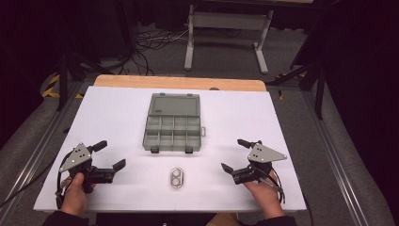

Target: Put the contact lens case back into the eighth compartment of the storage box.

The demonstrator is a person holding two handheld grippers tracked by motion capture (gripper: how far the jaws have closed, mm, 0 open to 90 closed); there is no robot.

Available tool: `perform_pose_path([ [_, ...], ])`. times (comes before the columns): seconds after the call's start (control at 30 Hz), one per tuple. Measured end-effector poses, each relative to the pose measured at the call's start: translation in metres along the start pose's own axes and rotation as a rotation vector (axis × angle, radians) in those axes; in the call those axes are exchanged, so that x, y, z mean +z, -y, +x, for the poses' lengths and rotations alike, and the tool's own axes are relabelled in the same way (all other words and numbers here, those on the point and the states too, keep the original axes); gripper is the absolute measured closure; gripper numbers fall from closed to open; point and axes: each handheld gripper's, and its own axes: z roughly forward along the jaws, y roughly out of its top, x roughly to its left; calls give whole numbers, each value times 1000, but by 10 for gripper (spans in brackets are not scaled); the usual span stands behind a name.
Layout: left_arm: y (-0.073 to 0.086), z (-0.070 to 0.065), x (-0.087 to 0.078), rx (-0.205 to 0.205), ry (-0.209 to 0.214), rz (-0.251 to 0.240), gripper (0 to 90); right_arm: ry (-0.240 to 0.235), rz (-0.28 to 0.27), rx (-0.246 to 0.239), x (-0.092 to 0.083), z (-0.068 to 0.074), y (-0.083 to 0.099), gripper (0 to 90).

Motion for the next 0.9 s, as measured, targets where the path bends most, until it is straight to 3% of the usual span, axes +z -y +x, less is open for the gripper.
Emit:
perform_pose_path([
  [0.57, 0, 0, -1, -2, -3, 1, 6, -12, 9, -11, 3, 2, -2, 16],
  [0.9, 0, -1, -1, 1, -3, 7, 5, -68, 44, -44, 20, 9, -17, 17],
])
